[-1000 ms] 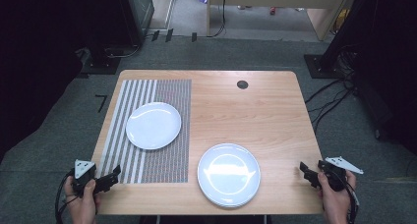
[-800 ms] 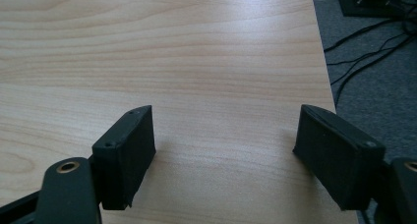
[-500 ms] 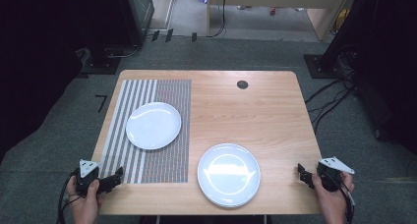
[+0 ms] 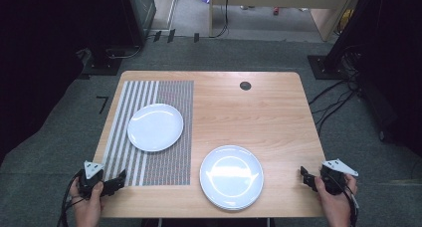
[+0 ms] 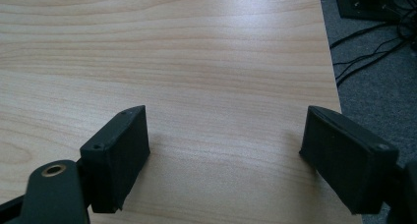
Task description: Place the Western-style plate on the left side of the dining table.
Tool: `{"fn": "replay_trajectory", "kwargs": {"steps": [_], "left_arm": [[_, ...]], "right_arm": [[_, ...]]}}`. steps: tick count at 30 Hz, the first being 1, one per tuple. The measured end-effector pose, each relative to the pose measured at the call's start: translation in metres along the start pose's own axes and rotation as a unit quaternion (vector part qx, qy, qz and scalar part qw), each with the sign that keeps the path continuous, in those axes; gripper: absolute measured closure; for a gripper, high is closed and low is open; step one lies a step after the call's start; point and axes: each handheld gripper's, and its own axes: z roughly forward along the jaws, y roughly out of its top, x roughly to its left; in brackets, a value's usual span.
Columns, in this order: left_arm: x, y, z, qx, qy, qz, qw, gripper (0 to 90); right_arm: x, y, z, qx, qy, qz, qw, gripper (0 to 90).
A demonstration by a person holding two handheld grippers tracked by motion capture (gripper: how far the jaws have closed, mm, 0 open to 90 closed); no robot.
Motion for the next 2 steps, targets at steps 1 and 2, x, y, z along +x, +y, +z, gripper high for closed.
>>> {"fn": "replay_trajectory", "kwargs": {"steps": [1,2], "left_arm": [[0.0,0.0,0.0,0.0,0.0,0.0,1.0,8.7],[0.0,0.0,0.0,0.0,0.0,0.0,1.0,8.7]], "right_arm": [[0.0,0.0,0.0,0.0,0.0,0.0,1.0,17.0],[0.0,0.0,0.0,0.0,0.0,0.0,1.0,16.8]]}}
